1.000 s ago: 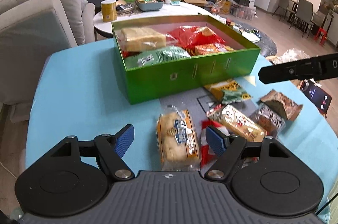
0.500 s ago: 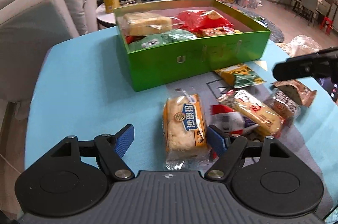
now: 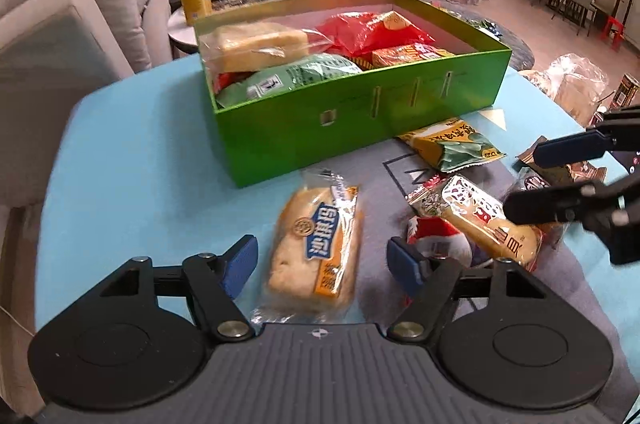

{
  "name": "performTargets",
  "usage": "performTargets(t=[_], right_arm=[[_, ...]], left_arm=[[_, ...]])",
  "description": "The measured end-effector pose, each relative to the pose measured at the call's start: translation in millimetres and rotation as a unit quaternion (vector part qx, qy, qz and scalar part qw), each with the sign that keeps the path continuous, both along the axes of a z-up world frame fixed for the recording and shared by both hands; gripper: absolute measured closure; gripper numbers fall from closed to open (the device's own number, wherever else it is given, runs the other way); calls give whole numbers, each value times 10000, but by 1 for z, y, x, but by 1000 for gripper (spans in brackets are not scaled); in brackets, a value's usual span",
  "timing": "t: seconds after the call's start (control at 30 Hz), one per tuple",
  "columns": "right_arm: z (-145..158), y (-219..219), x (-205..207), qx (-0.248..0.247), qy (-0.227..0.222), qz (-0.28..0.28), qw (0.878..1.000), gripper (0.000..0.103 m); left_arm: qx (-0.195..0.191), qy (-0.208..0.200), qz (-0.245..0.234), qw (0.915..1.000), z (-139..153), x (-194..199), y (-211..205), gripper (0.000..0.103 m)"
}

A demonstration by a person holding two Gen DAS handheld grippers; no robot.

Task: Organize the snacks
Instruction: 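Grasp the yellow shaqima pack with the left gripper while the right grasps the Want Want cracker pack, then carry both packs over the green box and lower them inside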

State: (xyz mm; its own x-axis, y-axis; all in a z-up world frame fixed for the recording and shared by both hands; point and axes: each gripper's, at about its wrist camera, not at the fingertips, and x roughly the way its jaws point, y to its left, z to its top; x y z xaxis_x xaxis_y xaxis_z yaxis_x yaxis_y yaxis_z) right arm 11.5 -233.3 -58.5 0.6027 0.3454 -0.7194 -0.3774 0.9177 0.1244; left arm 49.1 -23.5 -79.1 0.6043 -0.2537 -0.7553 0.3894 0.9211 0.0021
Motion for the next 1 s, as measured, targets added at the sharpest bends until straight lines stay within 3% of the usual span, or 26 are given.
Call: performTargets(t=[0.07, 0.17, 0.23, 0.37, 0.67, 0.77, 0.9, 1.0], right_arm=[[-1, 1, -2, -75, -21, 57, 10000, 40], [-4, 4, -2, -132, -23, 174, 9998, 40], [-6, 7, -1, -159, -3, 234, 9996, 40], [-10, 12, 4, -191, 61, 283, 9994, 40], [-21, 23, 18, -375, 230, 350, 9984, 40], [-24, 23, 18, -501, 285, 389, 9976, 40], [-26, 22, 19, -465, 327, 367, 9977, 40], [-27, 23, 21, -478, 337, 388, 9975, 40]], left_arm=[[-49, 61, 76, 9999, -3, 4, 0, 43], [-119, 180, 144, 9997, -8, 8, 3, 59], [-177, 157, 150, 9996, -10, 7, 7, 62], [-350, 218, 291, 9987, -9, 1, 18, 63], [-132, 142, 391, 9990, -8, -9, 23, 61], [-72, 109, 348, 9993, -8, -7, 19, 58], [-75, 90, 361, 9993, -8, -3, 16, 46], [-50, 54, 319, 9995, -8, -2, 15, 45]])
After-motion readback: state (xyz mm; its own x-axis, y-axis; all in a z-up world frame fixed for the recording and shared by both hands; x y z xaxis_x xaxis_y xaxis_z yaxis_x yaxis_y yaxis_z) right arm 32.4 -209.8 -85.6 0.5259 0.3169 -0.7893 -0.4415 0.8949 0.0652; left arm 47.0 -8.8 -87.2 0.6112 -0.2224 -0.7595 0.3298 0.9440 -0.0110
